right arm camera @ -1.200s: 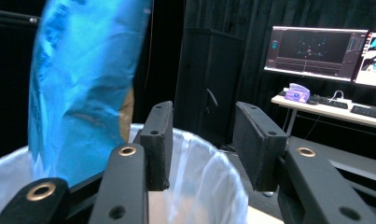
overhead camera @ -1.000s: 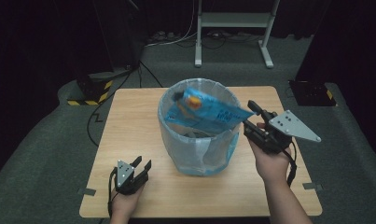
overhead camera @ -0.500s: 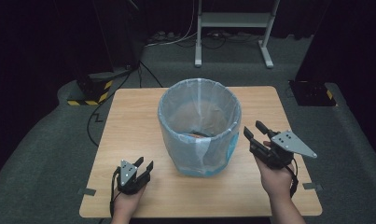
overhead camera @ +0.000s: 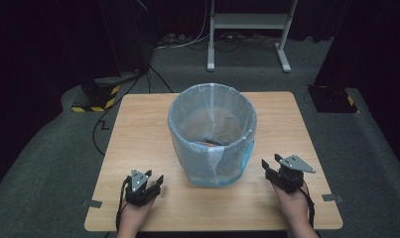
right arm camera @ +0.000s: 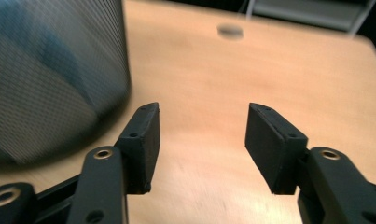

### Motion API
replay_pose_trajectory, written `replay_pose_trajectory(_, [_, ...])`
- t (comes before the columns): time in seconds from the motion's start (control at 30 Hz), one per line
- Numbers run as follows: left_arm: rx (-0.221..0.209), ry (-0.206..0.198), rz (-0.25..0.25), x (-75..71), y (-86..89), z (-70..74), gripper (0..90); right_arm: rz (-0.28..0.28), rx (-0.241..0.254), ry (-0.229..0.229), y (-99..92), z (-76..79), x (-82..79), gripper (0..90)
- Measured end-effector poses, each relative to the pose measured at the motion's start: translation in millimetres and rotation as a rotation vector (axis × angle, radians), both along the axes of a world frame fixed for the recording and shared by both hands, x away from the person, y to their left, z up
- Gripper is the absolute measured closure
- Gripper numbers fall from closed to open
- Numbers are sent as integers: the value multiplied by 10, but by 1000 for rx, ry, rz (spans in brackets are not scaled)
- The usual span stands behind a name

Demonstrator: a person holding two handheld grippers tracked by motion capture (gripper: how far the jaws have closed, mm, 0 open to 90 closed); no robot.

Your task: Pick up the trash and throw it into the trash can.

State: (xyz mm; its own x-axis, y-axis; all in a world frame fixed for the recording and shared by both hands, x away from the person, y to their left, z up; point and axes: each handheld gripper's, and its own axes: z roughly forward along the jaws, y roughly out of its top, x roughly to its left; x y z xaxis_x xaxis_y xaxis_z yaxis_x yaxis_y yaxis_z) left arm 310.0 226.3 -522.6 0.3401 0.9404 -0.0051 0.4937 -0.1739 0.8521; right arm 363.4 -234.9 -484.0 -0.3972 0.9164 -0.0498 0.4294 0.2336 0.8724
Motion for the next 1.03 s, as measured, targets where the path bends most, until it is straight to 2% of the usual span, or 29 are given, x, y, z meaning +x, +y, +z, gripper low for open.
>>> replay_pose_trajectory(0.07, [4, 34, -13, 27, -7, -14, 463, -11, -19, 31, -52, -83, 4, 421])
replay_pose_trajectory(0.2, [24, 158, -16, 130, -33, -45, 411, -30, -48, 94, -135, -199, 1, 381])
replay_pose_trajectory(0.33, [51, 147, -7, 132, -74, -51, 401, -54, -98, 143, -191, -303, -14, 345])
replay_pose_trajectory(0.4, [56, 147, -6, 131, -80, -51, 400, -59, -119, 190, -205, -385, -14, 332])
replay_pose_trajectory(0.57, [57, 147, -6, 131, -81, -51, 401, -58, -62, 240, -252, -392, 18, 306])
replay_pose_trajectory(1.03, [62, 143, -11, 124, -90, -51, 407, -66, -63, 240, -221, -395, 16, 294])
